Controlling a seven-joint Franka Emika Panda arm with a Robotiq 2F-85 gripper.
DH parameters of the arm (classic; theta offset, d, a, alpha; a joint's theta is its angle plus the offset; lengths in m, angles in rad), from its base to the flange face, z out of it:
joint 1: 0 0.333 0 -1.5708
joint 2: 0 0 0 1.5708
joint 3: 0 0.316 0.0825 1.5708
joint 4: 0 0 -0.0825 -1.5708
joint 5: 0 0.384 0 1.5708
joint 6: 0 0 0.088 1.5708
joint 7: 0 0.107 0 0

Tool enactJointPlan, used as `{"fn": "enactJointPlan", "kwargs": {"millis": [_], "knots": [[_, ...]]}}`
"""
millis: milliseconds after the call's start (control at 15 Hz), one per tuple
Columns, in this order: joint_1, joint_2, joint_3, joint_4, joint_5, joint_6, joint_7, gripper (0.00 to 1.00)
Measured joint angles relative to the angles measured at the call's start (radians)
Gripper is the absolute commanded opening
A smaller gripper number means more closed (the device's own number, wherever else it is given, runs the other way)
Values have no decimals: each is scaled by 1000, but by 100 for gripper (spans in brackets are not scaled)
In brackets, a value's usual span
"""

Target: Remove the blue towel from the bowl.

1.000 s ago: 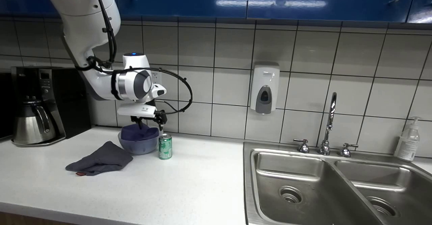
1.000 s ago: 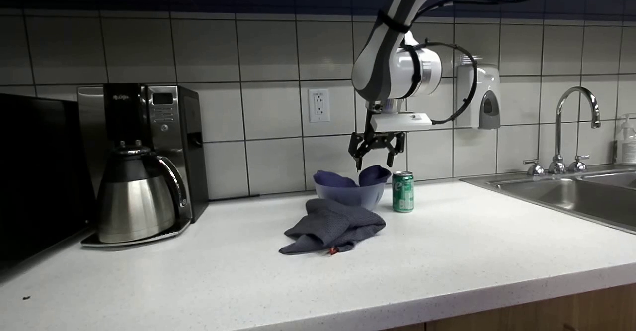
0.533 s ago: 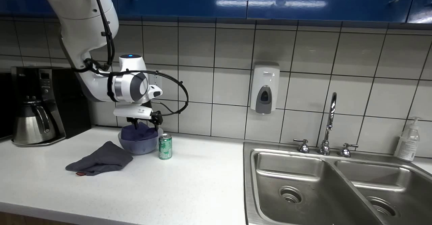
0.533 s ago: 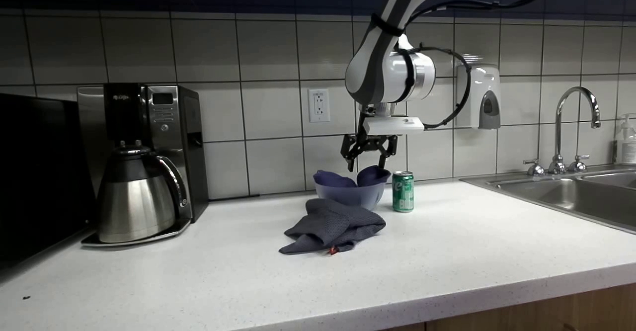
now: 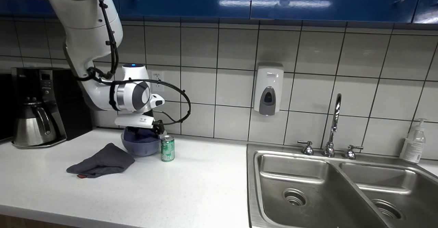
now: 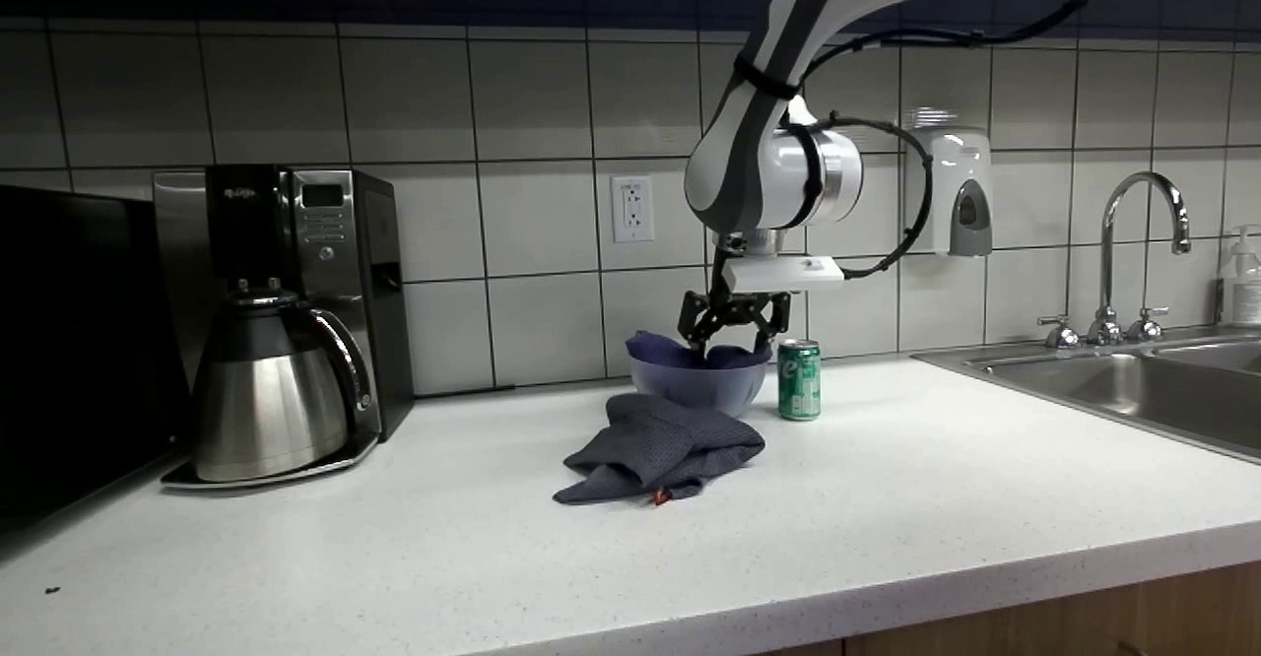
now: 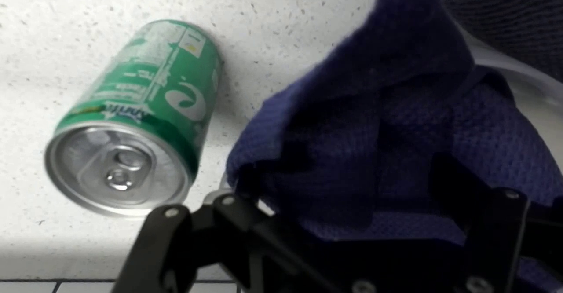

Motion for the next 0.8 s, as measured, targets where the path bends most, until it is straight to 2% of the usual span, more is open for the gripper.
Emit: {"fn": "enactJointPlan", "kwargs": {"millis": [467,533,800], "knots": [[2,17,-2,1,-2,0,-16,100],[3,17,-2,1,-2,0,-19,81],[3,18,-1,3,-2,0,-35,49]]}}
